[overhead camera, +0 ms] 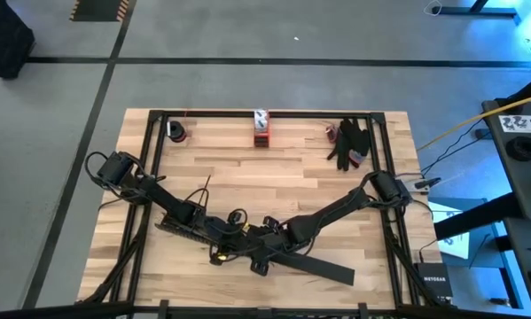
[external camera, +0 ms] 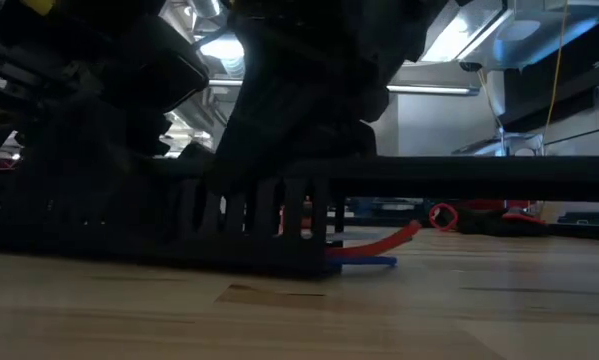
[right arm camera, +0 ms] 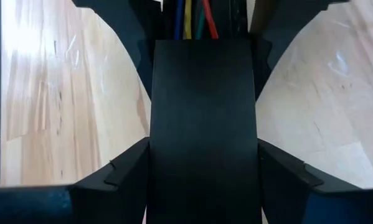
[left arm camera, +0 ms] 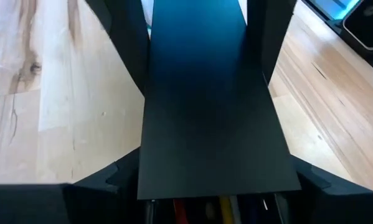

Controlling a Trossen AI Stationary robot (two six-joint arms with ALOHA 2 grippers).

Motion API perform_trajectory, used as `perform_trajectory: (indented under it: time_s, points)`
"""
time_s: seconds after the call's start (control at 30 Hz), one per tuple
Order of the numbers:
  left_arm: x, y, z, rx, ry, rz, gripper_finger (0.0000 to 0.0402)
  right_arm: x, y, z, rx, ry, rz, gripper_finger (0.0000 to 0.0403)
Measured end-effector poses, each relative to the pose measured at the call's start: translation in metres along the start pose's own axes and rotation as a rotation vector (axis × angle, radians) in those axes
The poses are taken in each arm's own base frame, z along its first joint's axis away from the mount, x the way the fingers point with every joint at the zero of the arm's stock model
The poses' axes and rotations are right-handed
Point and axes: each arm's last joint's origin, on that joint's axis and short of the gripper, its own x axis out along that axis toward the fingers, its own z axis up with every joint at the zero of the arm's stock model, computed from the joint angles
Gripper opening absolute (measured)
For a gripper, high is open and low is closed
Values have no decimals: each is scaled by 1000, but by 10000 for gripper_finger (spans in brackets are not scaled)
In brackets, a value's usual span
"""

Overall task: Ziptie cables
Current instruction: Insert the black cover of the black cable duct

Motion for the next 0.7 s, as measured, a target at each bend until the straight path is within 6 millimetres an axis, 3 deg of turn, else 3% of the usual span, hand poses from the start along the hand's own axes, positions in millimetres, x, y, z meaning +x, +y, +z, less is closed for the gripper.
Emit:
perform_trajectory:
  time_s: [0.23,0.43,0.7]
  points:
    - [2,0,2,52,-4,1,238,4,1,-1,0,3,-7,230]
    - [2,0,9,67,45,-24,270,3,1,-3,-26,30,-17,230]
    - [-22,-1,21,64,206,-27,284,4,0,-7,-46,46,-45,230]
